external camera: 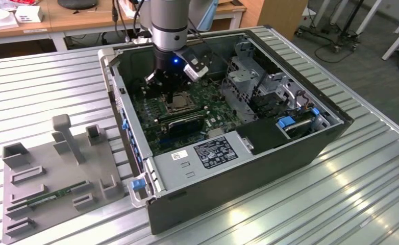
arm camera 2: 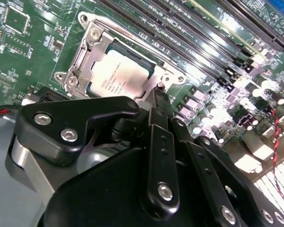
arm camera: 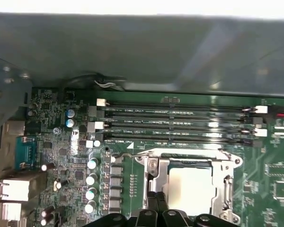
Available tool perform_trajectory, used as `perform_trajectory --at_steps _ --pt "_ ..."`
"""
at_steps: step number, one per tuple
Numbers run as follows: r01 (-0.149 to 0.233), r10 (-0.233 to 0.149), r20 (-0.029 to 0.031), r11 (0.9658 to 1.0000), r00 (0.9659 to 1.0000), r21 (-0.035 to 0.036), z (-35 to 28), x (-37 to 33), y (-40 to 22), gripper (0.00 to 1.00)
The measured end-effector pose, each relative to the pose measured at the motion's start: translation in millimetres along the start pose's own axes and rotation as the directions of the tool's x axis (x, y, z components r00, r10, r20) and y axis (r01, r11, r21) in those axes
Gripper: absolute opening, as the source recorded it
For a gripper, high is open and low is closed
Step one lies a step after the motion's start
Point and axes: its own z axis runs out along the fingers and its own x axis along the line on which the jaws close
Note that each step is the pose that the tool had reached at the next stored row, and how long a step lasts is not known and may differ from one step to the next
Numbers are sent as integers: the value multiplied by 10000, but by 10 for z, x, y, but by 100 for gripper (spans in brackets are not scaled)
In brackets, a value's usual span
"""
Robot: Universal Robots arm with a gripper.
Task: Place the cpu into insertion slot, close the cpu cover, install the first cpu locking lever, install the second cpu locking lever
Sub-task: 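Close the cpu cover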
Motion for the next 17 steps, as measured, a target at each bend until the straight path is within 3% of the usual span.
perform_trajectory --at_steps 7,17 --pt "-1 1 0 10000 10000 18 120 1 -1 11" --pt "-1 1 -3 10000 10000 22 141 2 -3 11"
